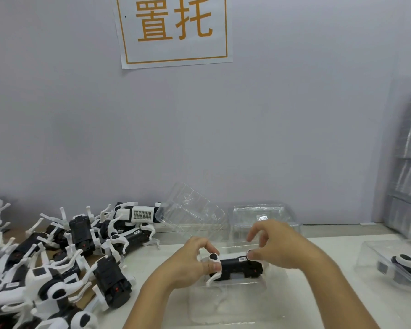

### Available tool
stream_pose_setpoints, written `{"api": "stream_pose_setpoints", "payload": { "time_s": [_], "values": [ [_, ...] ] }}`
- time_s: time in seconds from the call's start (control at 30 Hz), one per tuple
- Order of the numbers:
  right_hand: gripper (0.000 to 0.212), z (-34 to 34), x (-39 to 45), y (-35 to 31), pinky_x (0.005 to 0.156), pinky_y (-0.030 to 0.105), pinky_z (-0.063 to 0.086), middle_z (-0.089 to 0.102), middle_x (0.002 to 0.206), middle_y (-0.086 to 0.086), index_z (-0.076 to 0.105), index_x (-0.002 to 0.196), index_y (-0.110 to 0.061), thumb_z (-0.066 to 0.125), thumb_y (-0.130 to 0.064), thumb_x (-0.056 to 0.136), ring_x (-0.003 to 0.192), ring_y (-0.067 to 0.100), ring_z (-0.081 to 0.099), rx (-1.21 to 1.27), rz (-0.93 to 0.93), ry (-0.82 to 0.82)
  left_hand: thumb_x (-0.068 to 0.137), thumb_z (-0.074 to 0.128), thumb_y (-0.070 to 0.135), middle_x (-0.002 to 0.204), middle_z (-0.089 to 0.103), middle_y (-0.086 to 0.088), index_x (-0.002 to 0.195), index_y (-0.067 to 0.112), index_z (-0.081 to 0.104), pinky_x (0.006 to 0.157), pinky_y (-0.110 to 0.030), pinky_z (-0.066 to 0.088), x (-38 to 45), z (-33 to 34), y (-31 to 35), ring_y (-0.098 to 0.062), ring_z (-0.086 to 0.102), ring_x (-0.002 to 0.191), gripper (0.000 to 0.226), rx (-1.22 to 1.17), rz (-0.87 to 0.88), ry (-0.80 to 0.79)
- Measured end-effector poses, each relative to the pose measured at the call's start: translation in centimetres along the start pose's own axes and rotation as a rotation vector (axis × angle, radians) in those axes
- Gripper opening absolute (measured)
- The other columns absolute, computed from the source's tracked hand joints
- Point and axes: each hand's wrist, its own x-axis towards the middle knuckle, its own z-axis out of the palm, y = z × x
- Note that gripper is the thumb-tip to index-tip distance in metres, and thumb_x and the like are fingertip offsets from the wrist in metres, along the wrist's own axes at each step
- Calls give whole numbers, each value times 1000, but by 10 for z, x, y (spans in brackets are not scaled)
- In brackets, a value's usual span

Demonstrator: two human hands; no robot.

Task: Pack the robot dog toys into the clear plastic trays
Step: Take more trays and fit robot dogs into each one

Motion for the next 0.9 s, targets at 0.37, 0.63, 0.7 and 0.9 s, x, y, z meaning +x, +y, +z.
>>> {"api": "stream_pose_setpoints", "payload": {
  "time_s": [0.37, 0.63, 0.7, 0.9],
  "values": [
    [25, -1, -2, -2, 58, 20, 50, 58, 104, -4, 62, 100, -32, 75, -25, 79, 77, 12, 68, -120, 64, -21, 89, 71, 39, 130, 43, 19, 103, 34, 56, 98, -26, 33, -1, -3, -4, -8, 41, 129, 22, 0, 68, -54],
    [17, 12, 6, 3, 49, 15, 42, 61, 100, 0, 66, 86, -26, 76, -13, 81, 70, 11, 62, -126, 81, 80, 88, 71, 41, 130, 40, 18, 110, 32, 56, 85, -15, 34, -3, -3, -1, -6, 41, 126, 27, 16, 64, -60],
    [20, 15, 7, 4, 51, 15, 44, 61, 99, 0, 66, 85, -24, 77, -8, 80, 70, 11, 63, -122, 87, 86, 87, 72, 41, 129, 40, 19, 108, 34, 56, 82, -10, 33, -2, -2, -1, -5, 41, 125, 27, 14, 58, -46],
    [10, 14, 6, 3, 50, 14, 44, 63, 83, -5, 71, 85, -15, 79, -18, 80, 63, 7, 59, -113, 58, 95, 83, 75, 43, 127, 42, 20, 103, 39, 56, 75, -11, 37, -1, 0, 0, -1, 46, 117, 27, -4, 34, -17]
  ]
}}
